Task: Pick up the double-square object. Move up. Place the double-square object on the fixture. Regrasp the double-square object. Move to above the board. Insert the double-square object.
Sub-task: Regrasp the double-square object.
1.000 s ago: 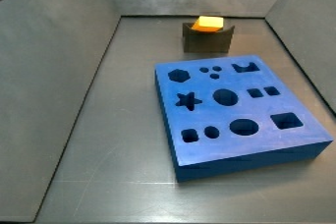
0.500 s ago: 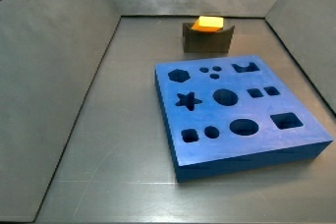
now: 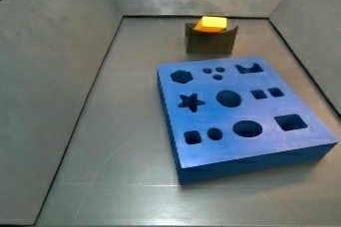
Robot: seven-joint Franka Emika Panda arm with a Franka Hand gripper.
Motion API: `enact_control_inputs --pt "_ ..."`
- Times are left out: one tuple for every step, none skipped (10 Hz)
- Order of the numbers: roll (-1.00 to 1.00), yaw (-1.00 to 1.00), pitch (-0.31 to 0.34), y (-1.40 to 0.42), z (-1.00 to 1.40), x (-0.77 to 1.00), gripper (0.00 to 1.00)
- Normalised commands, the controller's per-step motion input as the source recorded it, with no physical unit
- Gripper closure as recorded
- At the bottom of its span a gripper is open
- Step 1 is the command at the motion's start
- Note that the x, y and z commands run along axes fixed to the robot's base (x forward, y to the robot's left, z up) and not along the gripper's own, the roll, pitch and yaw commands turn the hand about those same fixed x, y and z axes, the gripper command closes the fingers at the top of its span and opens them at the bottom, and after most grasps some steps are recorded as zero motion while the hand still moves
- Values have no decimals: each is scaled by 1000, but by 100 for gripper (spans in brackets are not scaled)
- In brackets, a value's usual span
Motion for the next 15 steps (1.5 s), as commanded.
enact_control_inputs --pt "1000 28 62 -20 8 16 0" --pt "1000 31 70 -25 3 31 0" --pt "1000 38 84 -25 0 48 0" --pt "1000 43 99 -27 5 59 0" --pt "1000 48 108 -32 7 68 0" --pt "1000 62 133 -35 0 82 0" --pt "1000 80 160 -39 -2 95 0" --pt "1000 99 184 -42 -3 99 0" --pt "1000 118 199 -46 -4 99 0" --pt "1000 167 229 -47 -4 97 0" --pt "930 208 236 -47 -4 98 0" --pt "673 236 197 -52 -6 105 0" --pt "546 249 173 -53 -7 110 0" --pt "281 256 108 -40 0 115 0" --pt "216 256 81 -39 0 110 0"
